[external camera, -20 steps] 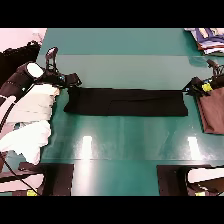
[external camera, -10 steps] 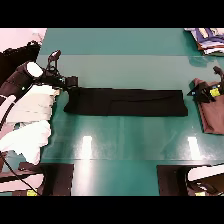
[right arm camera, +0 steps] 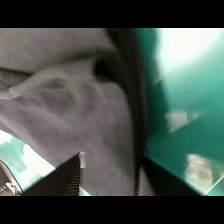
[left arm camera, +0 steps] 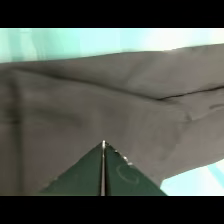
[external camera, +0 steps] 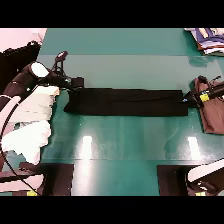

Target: Fold the shirts.

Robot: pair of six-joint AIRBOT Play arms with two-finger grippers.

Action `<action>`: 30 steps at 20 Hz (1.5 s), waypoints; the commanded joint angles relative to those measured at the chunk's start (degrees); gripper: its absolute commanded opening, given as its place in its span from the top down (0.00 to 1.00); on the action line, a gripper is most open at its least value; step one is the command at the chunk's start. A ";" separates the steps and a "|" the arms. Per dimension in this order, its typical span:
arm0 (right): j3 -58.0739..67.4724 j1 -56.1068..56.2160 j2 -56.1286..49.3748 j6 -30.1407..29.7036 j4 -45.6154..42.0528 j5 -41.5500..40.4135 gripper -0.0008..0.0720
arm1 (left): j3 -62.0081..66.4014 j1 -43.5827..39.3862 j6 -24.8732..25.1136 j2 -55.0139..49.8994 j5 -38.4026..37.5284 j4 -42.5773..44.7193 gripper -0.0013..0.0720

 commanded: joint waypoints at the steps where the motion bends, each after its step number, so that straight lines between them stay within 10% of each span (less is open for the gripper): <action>1: -0.02 2.43 -0.63 -3.23 0.44 -0.22 0.81 | 1.42 -4.26 0.31 -2.38 2.67 -3.34 0.95; 4: -0.02 2.47 2.78 -6.82 7.76 -1.11 0.96 | 8.22 -9.60 0.33 -7.93 2.49 -3.43 0.95; 14: 0.13 9.42 23.41 -1.73 24.00 -3.65 0.96 | 29.53 -23.82 -0.35 -29.07 -1.09 -3.65 0.95; 30: 15.67 27.74 24.50 1.18 24.35 -6.62 0.96 | 37.13 -20.61 0.26 -30.77 -11.85 1.55 0.95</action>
